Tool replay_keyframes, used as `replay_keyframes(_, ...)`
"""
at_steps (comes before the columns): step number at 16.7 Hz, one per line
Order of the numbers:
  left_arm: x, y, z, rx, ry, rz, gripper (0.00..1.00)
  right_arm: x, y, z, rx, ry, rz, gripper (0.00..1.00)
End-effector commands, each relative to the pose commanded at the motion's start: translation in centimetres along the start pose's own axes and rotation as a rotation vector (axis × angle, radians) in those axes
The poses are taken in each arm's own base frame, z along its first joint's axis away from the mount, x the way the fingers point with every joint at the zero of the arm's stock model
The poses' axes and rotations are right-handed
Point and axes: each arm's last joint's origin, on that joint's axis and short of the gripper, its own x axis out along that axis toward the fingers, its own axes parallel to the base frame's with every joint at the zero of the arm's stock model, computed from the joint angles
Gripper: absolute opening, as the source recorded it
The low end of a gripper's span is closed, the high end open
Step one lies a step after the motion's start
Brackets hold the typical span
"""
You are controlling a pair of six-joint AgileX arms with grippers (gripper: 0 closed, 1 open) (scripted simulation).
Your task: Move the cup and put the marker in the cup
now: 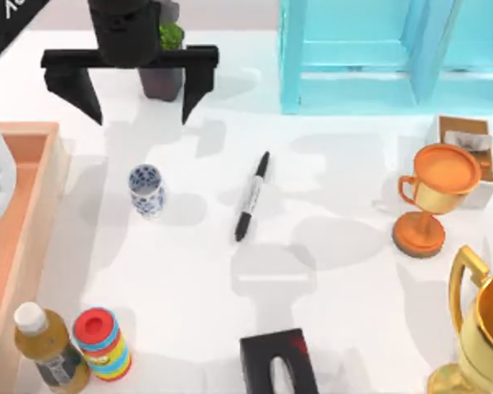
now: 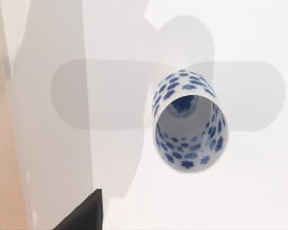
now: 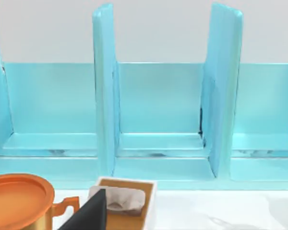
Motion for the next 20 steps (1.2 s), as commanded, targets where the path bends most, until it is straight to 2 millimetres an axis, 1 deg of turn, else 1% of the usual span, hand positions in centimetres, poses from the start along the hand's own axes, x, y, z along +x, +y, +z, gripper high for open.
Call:
replay_keyframes(2, -2.6, 0.2, -0.4, 0.001, -0.010, -0.005, 1.00, 0.0, 0.0, 0.0, 0.000, 0.000, 0.000, 1.00)
replay_keyframes(5, -5.2, 0.6, -1.5, 0.002, -0.011, -0.004, 1.00, 0.0, 0.0, 0.0, 0.000, 0.000, 0.000, 1.00)
replay_keyframes(8, -6.3, 0.9, -2.1, 0.002, -0.011, -0.002, 1.00, 0.0, 0.0, 0.0, 0.000, 0.000, 0.000, 1.00)
replay_keyframes(11, -6.3, 0.9, -2.1, 0.002, -0.011, -0.002, 1.00, 0.0, 0.0, 0.0, 0.000, 0.000, 0.000, 1.00)
replay_keyframes(12, -7.0, 0.6, 0.2, -0.015, -0.268, -0.082, 1.00, 0.0, 0.0, 0.0, 0.000, 0.000, 0.000, 1.00)
replay_keyframes(14, -6.9, 0.4, 0.2, -0.012, -0.269, -0.079, 1.00, 0.0, 0.0, 0.0, 0.000, 0.000, 0.000, 1.00)
replay_keyframes(16, -6.2, -0.8, 0.4, 0.003, -0.266, -0.066, 1.00, 0.0, 0.0, 0.0, 0.000, 0.000, 0.000, 1.00)
replay_keyframes(18, -4.8, -2.9, 0.6, 0.035, -0.248, -0.042, 1.00, 0.0, 0.0, 0.0, 0.000, 0.000, 0.000, 1.00)
replay_keyframes(20, -2.3, -5.7, 0.4, 0.083, -0.210, -0.004, 1.00, 0.0, 0.0, 0.0, 0.000, 0.000, 0.000, 1.00)
